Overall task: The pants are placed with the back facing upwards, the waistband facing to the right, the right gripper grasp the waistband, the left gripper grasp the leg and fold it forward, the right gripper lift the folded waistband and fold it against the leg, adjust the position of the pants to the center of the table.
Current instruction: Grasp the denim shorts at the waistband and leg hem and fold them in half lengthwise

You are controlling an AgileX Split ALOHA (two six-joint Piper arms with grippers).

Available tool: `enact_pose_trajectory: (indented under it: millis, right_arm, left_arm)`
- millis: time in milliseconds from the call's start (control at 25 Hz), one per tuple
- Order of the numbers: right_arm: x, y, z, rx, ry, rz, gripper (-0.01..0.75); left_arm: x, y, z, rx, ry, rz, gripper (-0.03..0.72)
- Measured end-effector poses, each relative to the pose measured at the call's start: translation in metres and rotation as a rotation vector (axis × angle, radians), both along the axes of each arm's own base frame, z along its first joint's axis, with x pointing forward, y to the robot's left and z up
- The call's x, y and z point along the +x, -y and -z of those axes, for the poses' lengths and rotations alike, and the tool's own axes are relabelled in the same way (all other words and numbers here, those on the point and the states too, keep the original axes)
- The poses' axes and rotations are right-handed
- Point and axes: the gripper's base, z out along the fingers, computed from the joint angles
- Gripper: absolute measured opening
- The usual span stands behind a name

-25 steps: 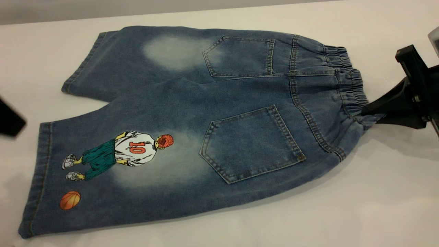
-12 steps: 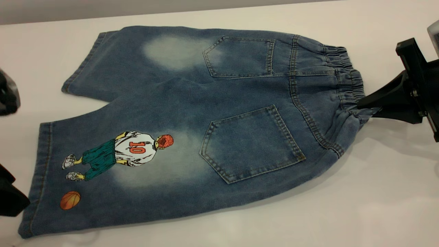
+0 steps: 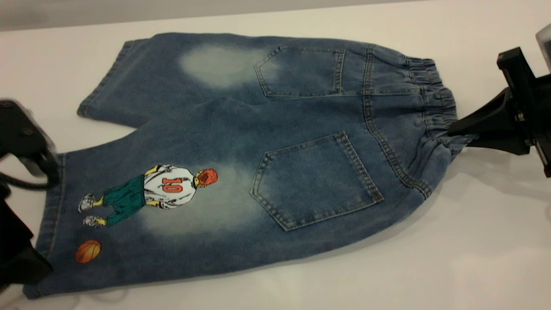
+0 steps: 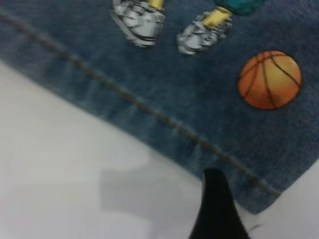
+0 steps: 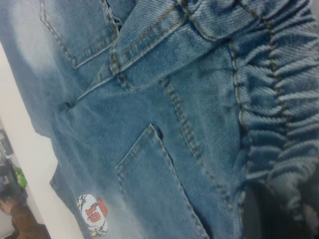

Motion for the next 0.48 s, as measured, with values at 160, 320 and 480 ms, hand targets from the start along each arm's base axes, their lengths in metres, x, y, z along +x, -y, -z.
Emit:
enact_pose_trajectory:
  millis: [160, 320, 480]
  right_arm:
    - [0.0, 0.0, 0.0, 0.003, 0.001, -0.001, 0.034]
    - [0.0, 0.0, 0.0, 0.003, 0.001, -0.001, 0.035]
    - [0.0, 0.0, 0.0, 0.002, 0.002, -0.002, 0.036]
  left_arm:
    - [-0.002, 0.007, 0.006, 0.008, -0.024, 0.039, 0.434]
    - [-0.002, 0.006, 0.011, 0.02, -0.035, 0.069, 0.435]
    - [0.0, 0.005, 0.018, 0.033, -0.034, 0.067, 0.435]
